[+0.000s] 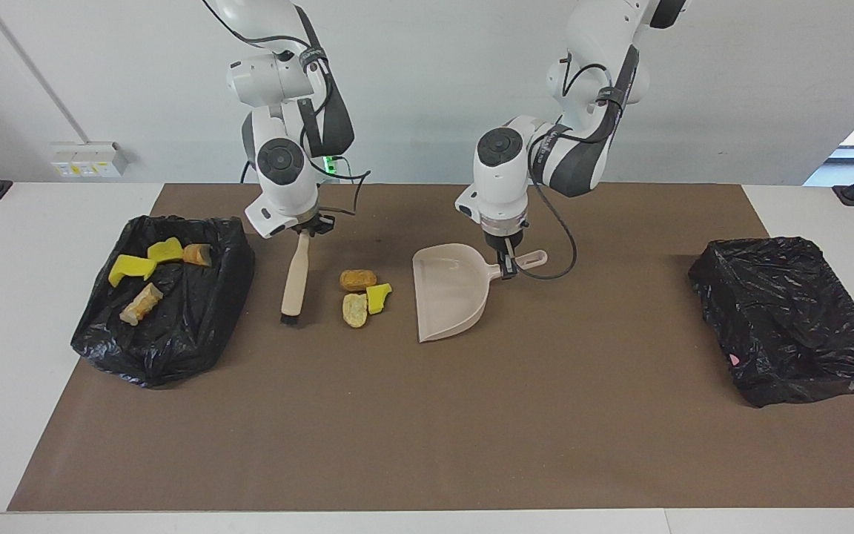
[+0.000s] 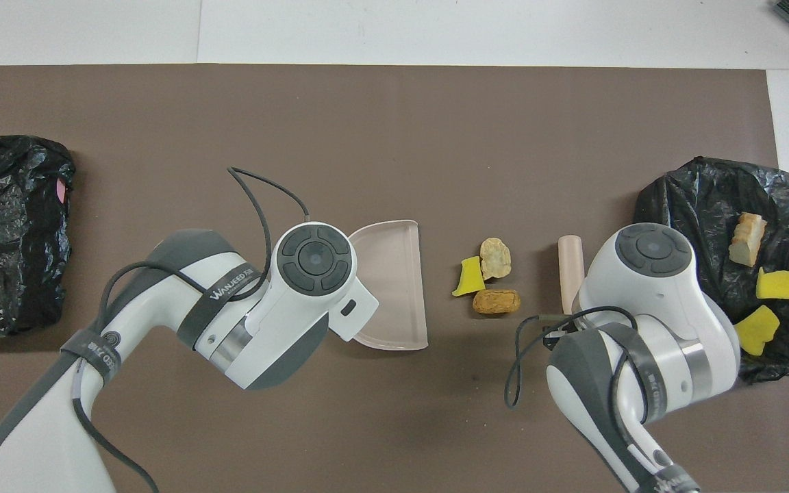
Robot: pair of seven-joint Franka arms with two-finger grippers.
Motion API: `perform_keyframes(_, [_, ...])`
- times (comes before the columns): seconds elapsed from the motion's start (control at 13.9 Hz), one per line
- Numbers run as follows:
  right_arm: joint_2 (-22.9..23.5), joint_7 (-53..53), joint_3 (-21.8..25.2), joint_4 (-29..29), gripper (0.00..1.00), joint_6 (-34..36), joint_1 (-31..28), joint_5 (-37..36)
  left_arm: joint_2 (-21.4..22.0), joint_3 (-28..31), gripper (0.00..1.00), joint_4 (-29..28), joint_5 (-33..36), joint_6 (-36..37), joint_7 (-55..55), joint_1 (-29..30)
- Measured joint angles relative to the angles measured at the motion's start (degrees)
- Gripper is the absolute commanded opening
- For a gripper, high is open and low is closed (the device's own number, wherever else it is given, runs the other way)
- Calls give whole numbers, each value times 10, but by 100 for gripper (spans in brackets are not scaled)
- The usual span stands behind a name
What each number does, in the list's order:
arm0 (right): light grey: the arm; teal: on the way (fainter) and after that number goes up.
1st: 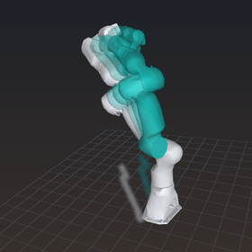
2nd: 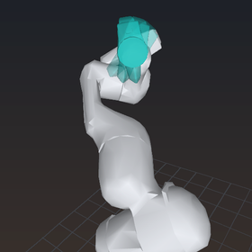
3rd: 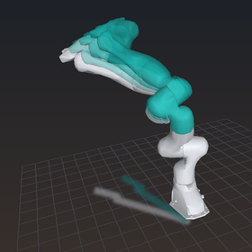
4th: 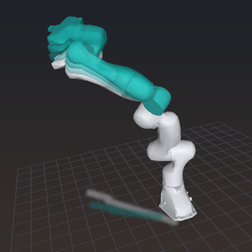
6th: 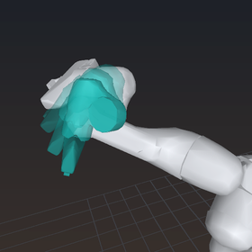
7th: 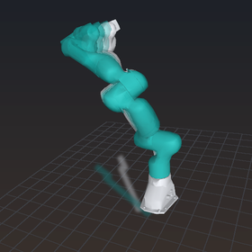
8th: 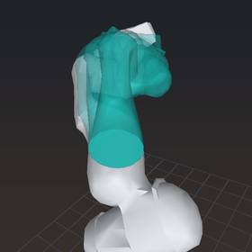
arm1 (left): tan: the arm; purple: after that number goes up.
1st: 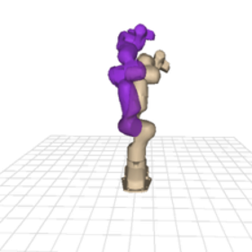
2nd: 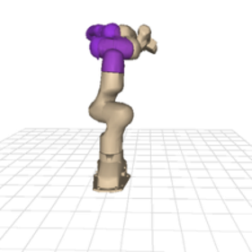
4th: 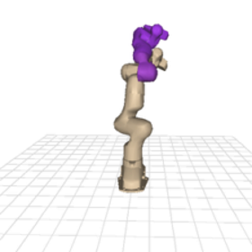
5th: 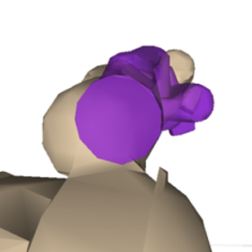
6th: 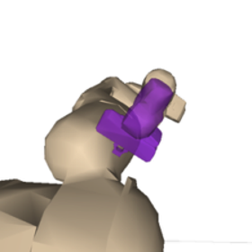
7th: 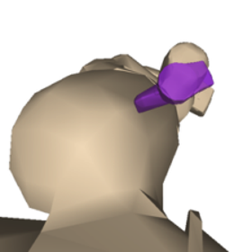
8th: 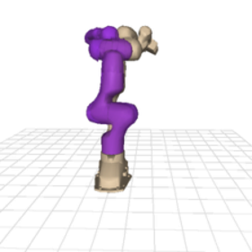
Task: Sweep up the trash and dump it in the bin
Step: 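Sweep the crumbs and sponge into the dustpan with the right gripper's brush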
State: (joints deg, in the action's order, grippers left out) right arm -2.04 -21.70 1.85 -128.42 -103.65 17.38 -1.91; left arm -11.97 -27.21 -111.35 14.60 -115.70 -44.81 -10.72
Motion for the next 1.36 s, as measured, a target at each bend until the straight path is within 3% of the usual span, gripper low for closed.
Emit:
perform_keyframes(0.5, [18,-18,-5,-26,0,-77,66,41,6,0,0,-31,0,-12,62,-2])
perform_keyframes(1.01, [33,-19,-8,-5,0,-121,157,226,17,-3,0,-57,0,-9,79,-3])
perform_keyframes(1.36, [30,-19,-2,37,0,-95,165,294,22,-2,0,-65,0,-9,79,-3])
